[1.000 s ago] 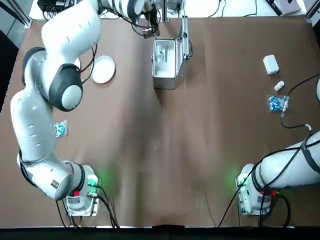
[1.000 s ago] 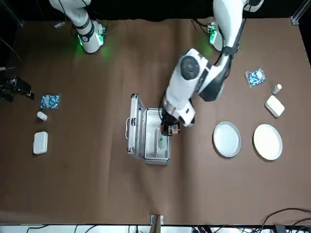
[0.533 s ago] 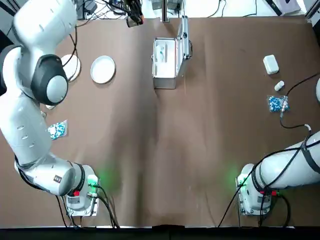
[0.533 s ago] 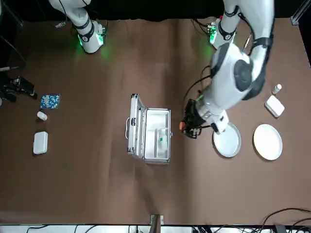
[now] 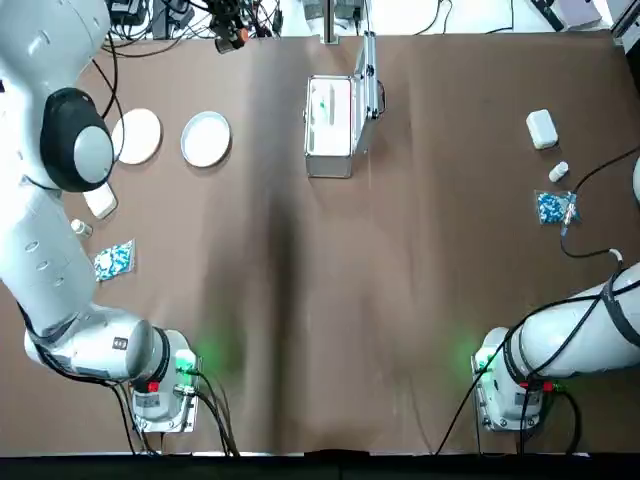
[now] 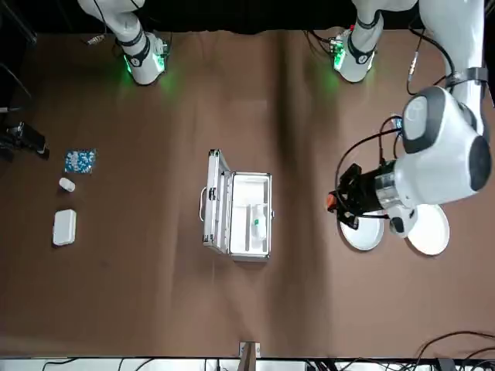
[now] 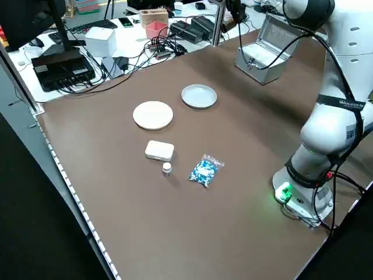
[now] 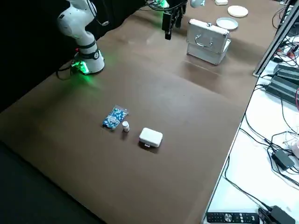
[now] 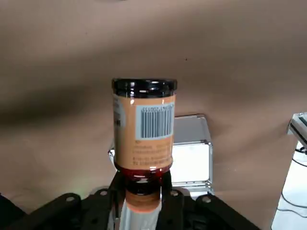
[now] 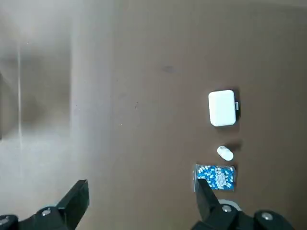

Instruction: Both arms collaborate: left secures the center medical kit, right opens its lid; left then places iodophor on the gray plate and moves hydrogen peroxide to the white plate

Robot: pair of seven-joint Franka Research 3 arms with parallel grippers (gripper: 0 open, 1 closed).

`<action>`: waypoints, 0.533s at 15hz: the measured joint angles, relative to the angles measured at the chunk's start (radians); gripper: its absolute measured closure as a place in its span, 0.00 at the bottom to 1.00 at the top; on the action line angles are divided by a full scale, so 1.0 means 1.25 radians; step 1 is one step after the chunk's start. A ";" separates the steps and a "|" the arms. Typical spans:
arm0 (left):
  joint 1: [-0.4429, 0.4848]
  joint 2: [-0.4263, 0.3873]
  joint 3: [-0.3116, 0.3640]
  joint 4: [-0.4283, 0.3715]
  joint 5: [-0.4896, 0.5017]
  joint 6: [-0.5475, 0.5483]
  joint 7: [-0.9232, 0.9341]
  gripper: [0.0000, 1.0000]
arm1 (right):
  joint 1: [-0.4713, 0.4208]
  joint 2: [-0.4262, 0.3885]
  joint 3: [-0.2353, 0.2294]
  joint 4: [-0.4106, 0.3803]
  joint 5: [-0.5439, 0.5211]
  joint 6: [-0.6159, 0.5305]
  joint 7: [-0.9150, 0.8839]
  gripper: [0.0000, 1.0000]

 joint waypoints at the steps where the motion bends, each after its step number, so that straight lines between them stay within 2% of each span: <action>1: 0.014 0.000 0.000 0.000 -0.013 -0.009 0.023 0.67 | 0.000 0.000 0.000 0.000 -0.001 0.000 0.000 0.01; 4: 0.060 0.000 0.000 -0.002 -0.053 -0.049 0.106 0.67 | 0.000 0.000 0.000 0.000 -0.001 0.000 0.003 0.01; 8: 0.097 0.000 0.000 -0.005 -0.059 -0.075 0.136 0.67 | 0.000 0.000 0.001 0.000 -0.001 -0.002 0.011 0.01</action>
